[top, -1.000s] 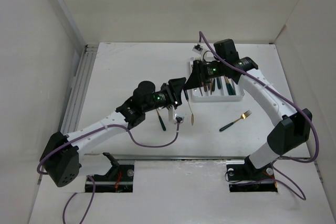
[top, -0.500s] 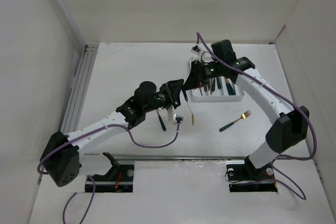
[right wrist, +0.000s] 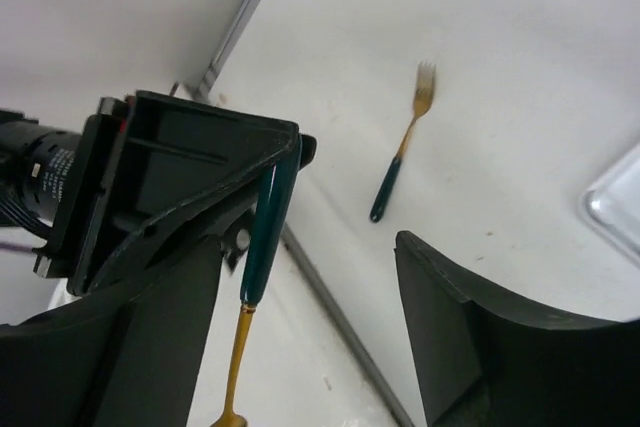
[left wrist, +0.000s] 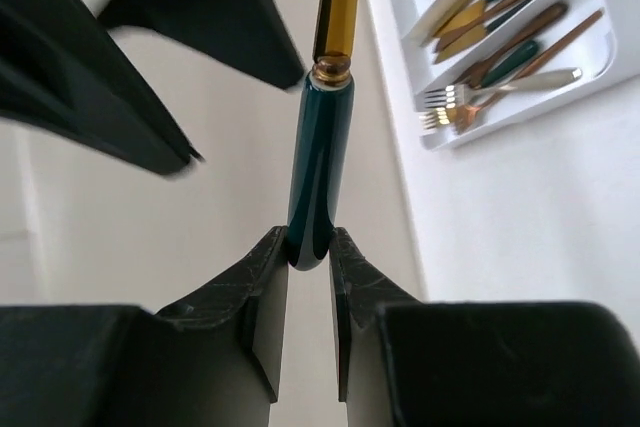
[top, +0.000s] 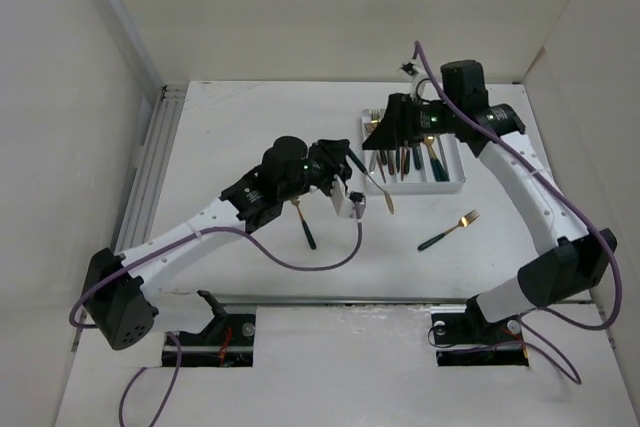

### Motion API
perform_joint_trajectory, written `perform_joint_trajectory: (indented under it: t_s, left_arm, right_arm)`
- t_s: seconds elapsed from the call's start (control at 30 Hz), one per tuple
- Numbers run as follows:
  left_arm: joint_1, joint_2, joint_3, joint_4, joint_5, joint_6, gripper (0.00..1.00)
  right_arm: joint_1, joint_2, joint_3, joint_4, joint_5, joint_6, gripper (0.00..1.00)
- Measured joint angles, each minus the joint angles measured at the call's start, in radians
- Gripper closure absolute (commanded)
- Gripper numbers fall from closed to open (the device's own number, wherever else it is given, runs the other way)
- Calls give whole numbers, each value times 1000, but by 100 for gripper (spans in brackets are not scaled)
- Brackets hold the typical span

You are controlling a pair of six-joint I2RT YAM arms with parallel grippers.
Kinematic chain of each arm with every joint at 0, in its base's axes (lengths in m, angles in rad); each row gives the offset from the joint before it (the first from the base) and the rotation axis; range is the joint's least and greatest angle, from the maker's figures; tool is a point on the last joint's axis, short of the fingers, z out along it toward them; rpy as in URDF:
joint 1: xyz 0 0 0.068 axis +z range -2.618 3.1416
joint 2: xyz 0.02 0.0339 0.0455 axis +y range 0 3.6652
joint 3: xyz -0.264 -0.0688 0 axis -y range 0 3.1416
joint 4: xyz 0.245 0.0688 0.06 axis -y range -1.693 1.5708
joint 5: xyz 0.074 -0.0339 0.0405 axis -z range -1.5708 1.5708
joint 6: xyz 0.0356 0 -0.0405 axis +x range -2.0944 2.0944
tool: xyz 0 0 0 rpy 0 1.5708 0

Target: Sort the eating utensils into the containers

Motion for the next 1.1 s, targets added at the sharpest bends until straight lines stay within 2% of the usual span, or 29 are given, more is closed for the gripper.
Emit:
perform_joint_trajectory:
  t_s: [0.13, 0.3, 0.4, 0.6, 0.7, 0.83, 1.1]
  left_arm:
    - [0, 53, 119, -115, -17, -231, 100]
    - [18, 138, 277, -276, 13, -568, 100]
    - [60, 199, 388, -359, 55, -802, 100]
    - [136, 262, 542, -449, 150, -1235, 100]
    - [148, 264, 570, -465, 192, -1406, 100]
    - [148, 264, 577, -481, 245, -1538, 100]
    - [146, 266, 578, -486, 271, -1624, 100]
  right_arm:
    - [-70, -69, 38, 5, 98, 14, 13]
    - [-149, -260, 0, 102, 354, 91, 8]
    - [-150, -452, -128, 219, 473, 143, 8]
    - [-137, -686, -384, 412, 542, 223, 20]
    - [-92, -690, -497, 457, 546, 264, 21]
    - [22, -613, -540, 463, 573, 283, 20]
    - [214, -433, -445, 529, 628, 260, 20]
